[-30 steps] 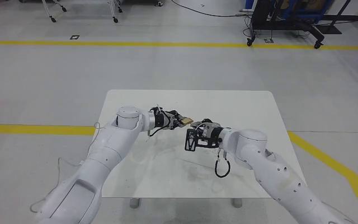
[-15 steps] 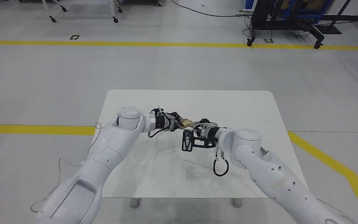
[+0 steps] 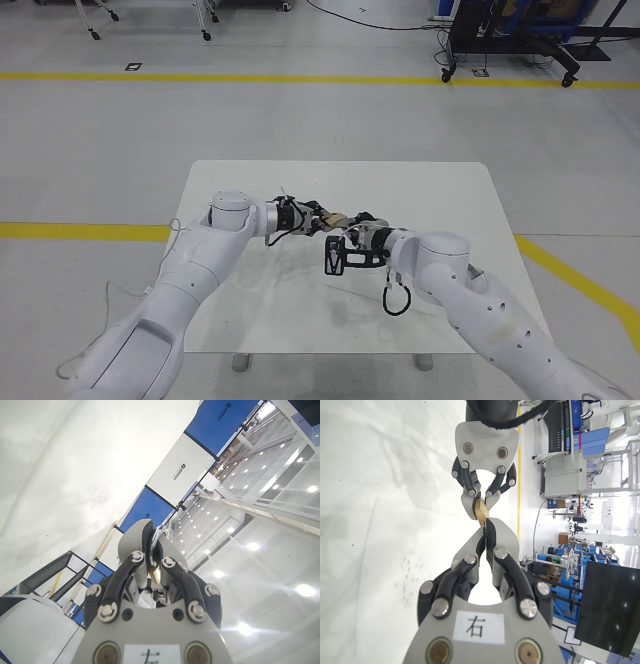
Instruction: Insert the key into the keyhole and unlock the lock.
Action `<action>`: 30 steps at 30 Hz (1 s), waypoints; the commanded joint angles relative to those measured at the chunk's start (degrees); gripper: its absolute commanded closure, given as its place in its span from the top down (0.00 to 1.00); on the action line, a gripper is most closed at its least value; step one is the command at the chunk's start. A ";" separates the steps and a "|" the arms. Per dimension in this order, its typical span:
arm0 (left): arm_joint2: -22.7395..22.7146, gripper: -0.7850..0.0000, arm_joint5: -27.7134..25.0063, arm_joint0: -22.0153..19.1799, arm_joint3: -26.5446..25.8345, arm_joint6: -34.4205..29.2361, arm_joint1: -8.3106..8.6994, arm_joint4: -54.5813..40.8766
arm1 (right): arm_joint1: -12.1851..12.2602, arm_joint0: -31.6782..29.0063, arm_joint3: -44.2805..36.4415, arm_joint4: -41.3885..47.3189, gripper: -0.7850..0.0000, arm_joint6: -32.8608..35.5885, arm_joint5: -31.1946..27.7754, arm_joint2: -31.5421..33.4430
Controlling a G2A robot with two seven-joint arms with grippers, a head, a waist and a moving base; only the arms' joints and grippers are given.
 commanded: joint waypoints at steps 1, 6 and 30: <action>0.03 0.00 0.01 -0.07 0.11 -0.14 -0.03 0.16 | 0.17 -0.44 -0.22 -0.35 0.00 -0.70 -0.43 0.63; 0.21 0.00 0.00 -0.14 0.16 -0.65 -0.10 0.72 | 0.40 -1.22 -0.71 -1.30 0.00 -1.45 -1.35 1.56; 0.18 0.00 -0.63 -0.05 -0.11 -1.76 -0.20 2.54 | 0.34 -0.77 0.64 -3.01 0.00 -5.94 -4.00 1.95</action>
